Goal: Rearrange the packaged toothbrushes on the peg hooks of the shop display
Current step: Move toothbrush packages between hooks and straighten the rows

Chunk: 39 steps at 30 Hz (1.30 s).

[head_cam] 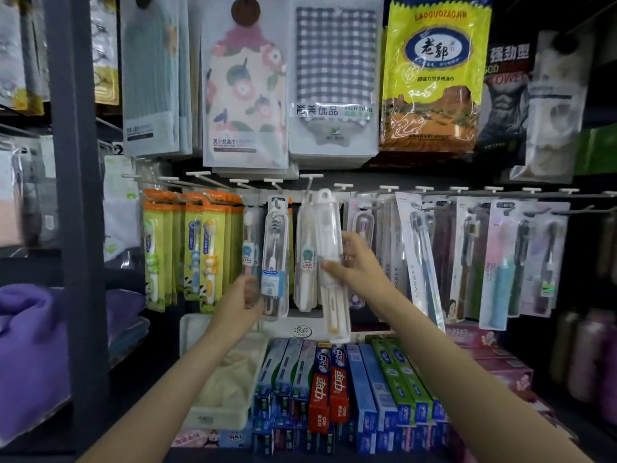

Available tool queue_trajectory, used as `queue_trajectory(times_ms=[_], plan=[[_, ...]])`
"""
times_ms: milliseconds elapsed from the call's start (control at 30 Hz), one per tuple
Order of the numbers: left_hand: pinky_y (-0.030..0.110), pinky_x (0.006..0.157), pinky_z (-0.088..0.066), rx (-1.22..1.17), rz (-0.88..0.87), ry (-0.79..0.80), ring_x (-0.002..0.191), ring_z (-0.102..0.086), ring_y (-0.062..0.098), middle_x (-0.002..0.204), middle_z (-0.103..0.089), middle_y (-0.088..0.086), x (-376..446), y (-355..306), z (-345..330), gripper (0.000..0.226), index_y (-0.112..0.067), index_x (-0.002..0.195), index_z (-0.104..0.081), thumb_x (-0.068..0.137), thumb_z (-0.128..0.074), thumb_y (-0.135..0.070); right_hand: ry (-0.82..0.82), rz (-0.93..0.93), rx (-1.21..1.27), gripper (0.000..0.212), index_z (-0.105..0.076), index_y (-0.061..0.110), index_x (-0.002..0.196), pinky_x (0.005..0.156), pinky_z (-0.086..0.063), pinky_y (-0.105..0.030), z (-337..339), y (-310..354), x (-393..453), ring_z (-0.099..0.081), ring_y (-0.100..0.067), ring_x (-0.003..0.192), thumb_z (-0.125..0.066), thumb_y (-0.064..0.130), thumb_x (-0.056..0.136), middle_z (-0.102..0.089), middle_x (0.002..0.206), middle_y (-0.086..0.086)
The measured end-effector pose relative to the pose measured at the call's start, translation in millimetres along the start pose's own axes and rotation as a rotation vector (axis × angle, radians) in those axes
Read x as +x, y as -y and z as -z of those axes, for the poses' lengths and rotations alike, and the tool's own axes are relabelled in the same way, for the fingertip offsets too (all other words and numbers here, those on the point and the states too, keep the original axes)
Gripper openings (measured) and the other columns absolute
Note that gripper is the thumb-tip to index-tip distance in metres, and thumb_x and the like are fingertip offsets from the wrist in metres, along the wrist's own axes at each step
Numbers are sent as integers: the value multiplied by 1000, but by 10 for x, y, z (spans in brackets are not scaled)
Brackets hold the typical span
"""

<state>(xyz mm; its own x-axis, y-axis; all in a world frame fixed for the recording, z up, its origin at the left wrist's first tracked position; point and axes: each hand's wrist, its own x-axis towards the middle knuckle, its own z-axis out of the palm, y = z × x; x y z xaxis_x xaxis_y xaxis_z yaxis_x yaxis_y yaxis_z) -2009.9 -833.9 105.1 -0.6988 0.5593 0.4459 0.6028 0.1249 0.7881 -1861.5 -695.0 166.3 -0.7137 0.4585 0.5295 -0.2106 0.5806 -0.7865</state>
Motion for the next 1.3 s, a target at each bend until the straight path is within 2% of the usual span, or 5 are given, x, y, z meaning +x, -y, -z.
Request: queue_trajectory(times_ms=[300,500,700,1000,1300], plan=[[26,93,-37,95,-109,-57,119,-46,22,131,-45,9,197,-176,-227,52,-17,134,-40,87,-60,-9,-102,25,-70,60,-23,23,145,96,-30,-24,300,-106,-41,-33,-19,132,-53,18,93,-38,142,-4],[42,108,-32,273,-120,16,133,-30,36,149,-17,15,248,-125,-366,53,-30,135,-41,90,-53,-6,-66,-33,-85,57,-29,31,142,70,-39,-18,289,-184,104,-44,0,82,-55,26,92,-42,87,16],[44,111,-25,351,-37,34,139,-20,35,155,1,15,347,-21,-390,62,-34,143,-28,91,-52,-11,-40,-94,65,63,-34,31,142,108,-35,-46,250,-218,112,-43,-24,129,-61,37,86,-47,138,-10],[44,109,-30,349,-44,78,140,-18,33,155,7,10,427,72,-512,65,-29,146,-20,92,-52,-12,-86,-138,-140,55,-28,19,145,98,-33,-28,304,-222,184,-46,-19,114,-51,24,95,-56,110,-6],[40,111,-26,458,-45,81,138,-19,33,150,-14,17,444,260,-551,64,-33,145,-20,92,-48,-13,-174,-221,-279,52,-22,15,147,100,-37,-33,-4,-354,596,-43,-29,125,-42,17,98,-28,147,-15]])
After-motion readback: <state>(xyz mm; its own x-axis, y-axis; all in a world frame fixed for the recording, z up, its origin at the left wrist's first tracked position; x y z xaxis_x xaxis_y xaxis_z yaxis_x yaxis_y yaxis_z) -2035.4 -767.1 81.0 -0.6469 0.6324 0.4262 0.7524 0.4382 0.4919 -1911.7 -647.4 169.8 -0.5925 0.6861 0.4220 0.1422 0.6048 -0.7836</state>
